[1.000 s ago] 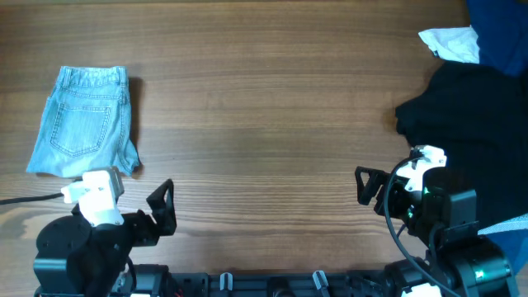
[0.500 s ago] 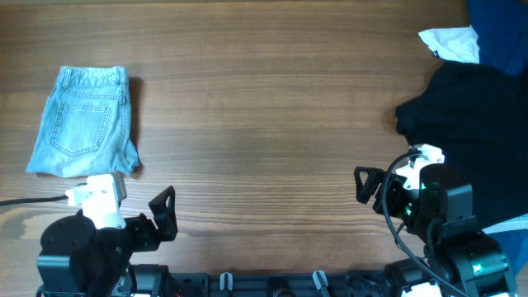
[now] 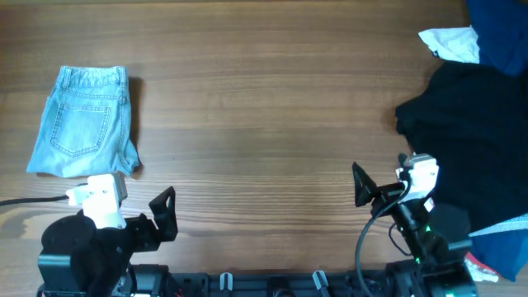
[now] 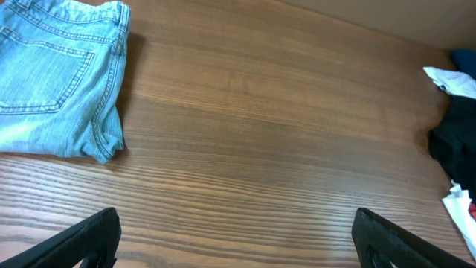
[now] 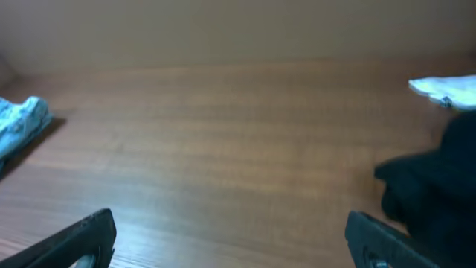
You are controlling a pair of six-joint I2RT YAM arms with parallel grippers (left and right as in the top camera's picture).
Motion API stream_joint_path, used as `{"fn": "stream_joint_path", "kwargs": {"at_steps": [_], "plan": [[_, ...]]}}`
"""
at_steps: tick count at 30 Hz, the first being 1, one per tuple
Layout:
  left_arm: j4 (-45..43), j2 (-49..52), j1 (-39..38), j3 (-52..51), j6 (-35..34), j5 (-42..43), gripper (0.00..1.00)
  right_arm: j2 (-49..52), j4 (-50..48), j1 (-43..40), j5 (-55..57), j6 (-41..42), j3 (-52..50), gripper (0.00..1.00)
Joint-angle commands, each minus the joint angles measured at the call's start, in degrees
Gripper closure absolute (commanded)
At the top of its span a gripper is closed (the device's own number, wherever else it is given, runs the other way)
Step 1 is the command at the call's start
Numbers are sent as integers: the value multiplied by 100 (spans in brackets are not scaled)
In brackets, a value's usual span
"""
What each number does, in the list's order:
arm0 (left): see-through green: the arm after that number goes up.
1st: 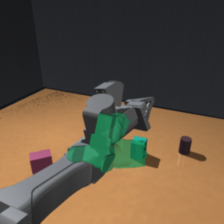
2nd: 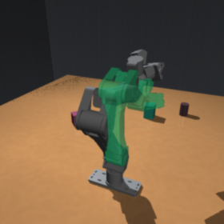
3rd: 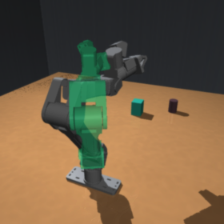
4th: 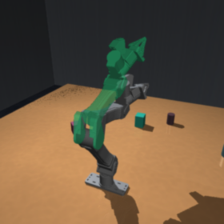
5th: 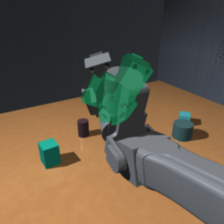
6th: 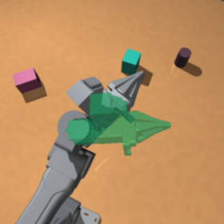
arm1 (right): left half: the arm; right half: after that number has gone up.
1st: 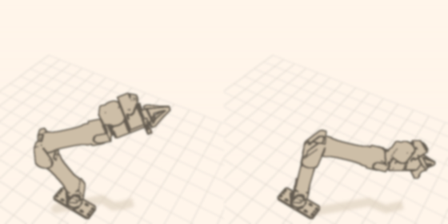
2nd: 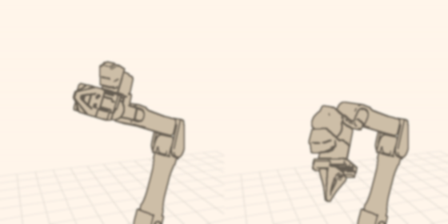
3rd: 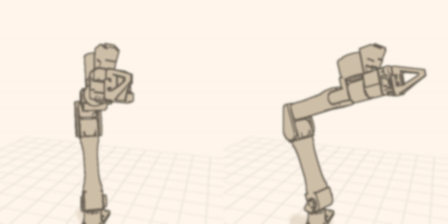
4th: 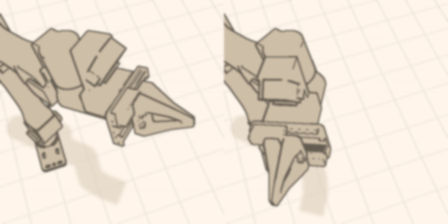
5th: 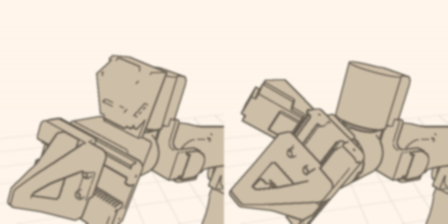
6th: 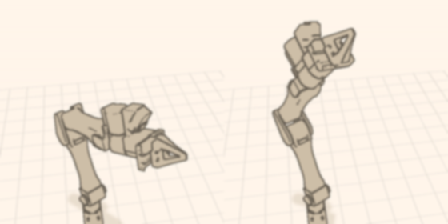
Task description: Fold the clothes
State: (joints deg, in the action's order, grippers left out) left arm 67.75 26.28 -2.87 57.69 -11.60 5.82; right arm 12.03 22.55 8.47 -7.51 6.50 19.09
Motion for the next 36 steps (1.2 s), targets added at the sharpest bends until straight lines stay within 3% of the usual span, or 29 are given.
{"fn": "stream_joint_path", "kwargs": {"at_steps": [1,9,36], "plan": [[-15,-31,-28,-39,70,-33,0,-610,-837,-205,-197,-356,-675,0],[-15,-31,-28,-39,70,-33,0,-1187,-2184,-555,365,-372,-1668,0],[-13,-31,-28,-39,70,-33,0,-1182,-2181,-555,474,-341,-1836,0]]}}
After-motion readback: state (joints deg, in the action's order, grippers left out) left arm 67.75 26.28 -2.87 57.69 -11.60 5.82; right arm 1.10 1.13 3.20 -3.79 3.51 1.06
